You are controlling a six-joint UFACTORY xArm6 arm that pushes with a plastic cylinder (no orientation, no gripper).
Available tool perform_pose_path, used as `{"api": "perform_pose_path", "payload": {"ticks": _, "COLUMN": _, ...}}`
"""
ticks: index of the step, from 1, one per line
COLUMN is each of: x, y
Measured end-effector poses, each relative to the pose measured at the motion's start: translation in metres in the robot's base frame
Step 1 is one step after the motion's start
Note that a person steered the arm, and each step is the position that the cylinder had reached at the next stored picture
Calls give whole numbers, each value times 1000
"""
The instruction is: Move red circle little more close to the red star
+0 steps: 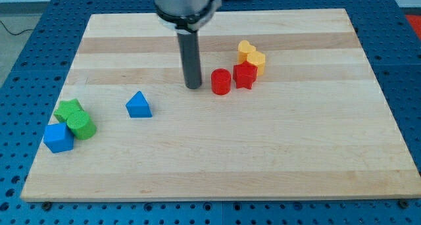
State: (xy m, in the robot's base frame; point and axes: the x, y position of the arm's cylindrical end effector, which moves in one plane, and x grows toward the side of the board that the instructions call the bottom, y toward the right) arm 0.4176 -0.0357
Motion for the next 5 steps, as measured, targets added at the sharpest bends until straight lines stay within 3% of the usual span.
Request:
{"api": "perform_pose_path", "payload": {"ticks": 3, "x": 55, "y": 66}}
{"api": "perform_pose_path", "payload": {"ticks": 4, "x": 61, "y": 61}}
{"api": "perform_pose_path", "payload": {"ticks": 5, "x": 50, "y": 17}}
